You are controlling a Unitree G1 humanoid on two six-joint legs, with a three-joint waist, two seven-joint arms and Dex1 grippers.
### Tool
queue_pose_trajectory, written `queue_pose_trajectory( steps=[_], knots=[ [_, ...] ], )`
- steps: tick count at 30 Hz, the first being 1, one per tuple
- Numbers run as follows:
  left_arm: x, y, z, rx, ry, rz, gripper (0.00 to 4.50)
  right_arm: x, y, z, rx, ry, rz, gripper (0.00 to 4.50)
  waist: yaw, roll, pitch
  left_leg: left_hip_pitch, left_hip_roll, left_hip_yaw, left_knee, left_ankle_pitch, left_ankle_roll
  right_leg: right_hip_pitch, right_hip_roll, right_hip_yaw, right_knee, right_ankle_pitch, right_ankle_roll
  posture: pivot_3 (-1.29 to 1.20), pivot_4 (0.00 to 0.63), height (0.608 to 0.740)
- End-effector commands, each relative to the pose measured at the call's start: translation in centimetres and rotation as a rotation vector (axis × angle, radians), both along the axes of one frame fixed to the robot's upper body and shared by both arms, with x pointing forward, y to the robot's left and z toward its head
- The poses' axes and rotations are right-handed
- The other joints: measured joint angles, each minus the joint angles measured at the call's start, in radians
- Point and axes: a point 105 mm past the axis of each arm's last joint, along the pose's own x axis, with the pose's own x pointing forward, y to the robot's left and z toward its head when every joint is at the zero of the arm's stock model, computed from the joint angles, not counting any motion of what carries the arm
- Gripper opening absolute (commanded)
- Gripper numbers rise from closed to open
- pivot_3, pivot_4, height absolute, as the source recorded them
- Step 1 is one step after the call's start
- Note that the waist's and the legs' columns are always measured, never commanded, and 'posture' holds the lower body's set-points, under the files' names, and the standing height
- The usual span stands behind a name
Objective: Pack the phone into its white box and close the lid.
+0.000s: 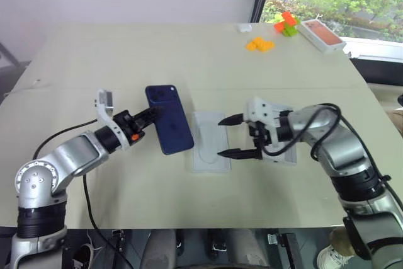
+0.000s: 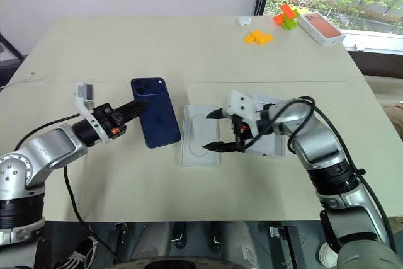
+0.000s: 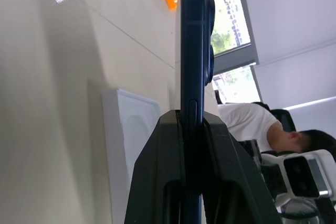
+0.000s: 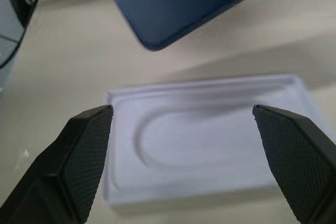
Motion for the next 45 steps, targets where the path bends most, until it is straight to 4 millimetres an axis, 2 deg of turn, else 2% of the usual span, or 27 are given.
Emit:
queue_pose_trajectory(
  steps=[1, 5, 10, 20, 26, 33, 35, 37, 39, 42, 45],
  knots=[
    [0.0, -1.7, 0.5, -0.023, -0.006, -0.074, 0.0, 1.1, -1.9, 1.1, 0.029, -0.1, -0.036, 4.47, 0.0, 0.0, 0.0, 0.0, 0.0, 0.0, 0.001, 0.0, 0.0, 0.0, 0.0, 0.0, 0.0, 0.0, 0.0, 0.0, 0.15, 0.737],
    [0.4, -3.0, -1.1, -0.008, 0.054, -0.118, 0.0, 1.4, -3.0, 1.1, 0.017, -0.141, -0.052, 4.47, -0.001, 0.0, 0.0, 0.0, 0.0, 0.0, 0.001, 0.0, 0.0, 0.0, 0.001, 0.0, 0.001, 0.0, 0.0, 0.0, 0.15, 0.737],
    [1.0, -3.4, -2.8, 0.002, 0.108, -0.123, 0.0, 1.5, -3.3, 0.7, -0.002, -0.158, -0.073, 4.47, -0.002, 0.0, 0.0, 0.0, 0.0, 0.0, 0.001, 0.002, -0.003, 0.0, 0.001, 0.0, 0.002, 0.0, 0.0, 0.0, 0.15, 0.737],
    [1.3, -6.2, -3.9, -0.003, 0.118, -0.19, 0.0, 1.5, -2.9, 0.2, -0.005, -0.168, -0.093, 4.47, 0.001, 0.0, 0.0, 0.0, 0.0, 0.0, 0.002, 0.002, -0.004, 0.001, 0.0, 0.0, 0.002, 0.0, 0.0, 0.0, 0.15, 0.737],
    [1.2, -6.5, -5.4, 0.08, 0.158, -0.223, 0.0, 2.0, -2.7, 0.4, 0.0, -0.189, -0.107, 4.47, 0.0, 0.0, 0.0, 0.001, 0.0, 0.0, 0.002, 0.004, -0.006, 0.001, 0.001, 0.0, 0.003, 0.0, 0.0, 0.0, 0.15, 0.737],
    [1.7, -6.7, -5.6, 0.072, 0.166, -0.209, 0.0, 2.2, -2.4, 0.2, -0.006, -0.2, -0.111, 4.47, 0.001, 0.0, 0.0, 0.001, 0.0, 0.0, 0.002, 0.004, -0.006, 0.001, 0.001, 0.0, 0.003, 0.0, 0.0, 0.0, 0.15, 0.737],
    [1.7, -6.8, -5.6, 0.069, 0.165, -0.209, 0.97, 2.3, -2.4, 0.1, -0.01, -0.201, -0.113, 4.5, 0.0, 0.0, 0.0, 0.001, 0.0, 0.0, 0.002, 0.004, -0.006, 0.001, 0.001, 0.0, 0.003, 0.0, 0.0, 0.0, 0.15, 0.737],
    [1.8, -6.8, -5.6, 0.072, 0.163, -0.205, 1.73, 2.4, -2.4, 0.0, -0.014, -0.204, -0.116, 4.5, 0.0, 0.0, 0.0, 0.001, 0.0, 0.0, 0.002, 0.004, -0.006, 0.001, 0.001, 0.0, 0.003, 0.0, -0.001, 0.0, 0.15, 0.737],
    [1.9, -6.7, -5.8, 0.084, 0.165, -0.201, 2.85, 2.4, -2.3, 0.0, -0.017, -0.206, -0.114, 4.5, 0.001, 0.0, 0.0, 0.002, 0.0, 0.0, 0.002, 0.004, -0.006, 0.002, 0.001, 0.0, 0.003, 0.0, 0.0, 0.0, 0.15, 0.737],
    [1.9, -6.5, -6.0, 0.108, 0.172, -0.196, 4.26, 2.6, -2.2, 0.0, -0.015, -0.212, -0.115, 4.5, 0.0, 0.0, 0.0, 0.007, 0.0, 0.0, 0.002, 0.003, -0.005, 0.007, 0.001, 0.0, 0.003, 0.0, 0.0, 0.0, 0.15, 0.737],
    [1.7, -6.4, -5.6, 0.126, 0.147, -0.214, 4.39, 2.7, -2.1, 0.0, -0.013, -0.214, -0.115, 4.5, 0.0, 0.0, 0.0, 0.017, 0.0, 0.0, 0.0, 0.001, -0.002, 0.016, 0.001, 0.0, 0.001, -0.001, 0.0, 0.0, 0.15, 0.737]
  ],
)
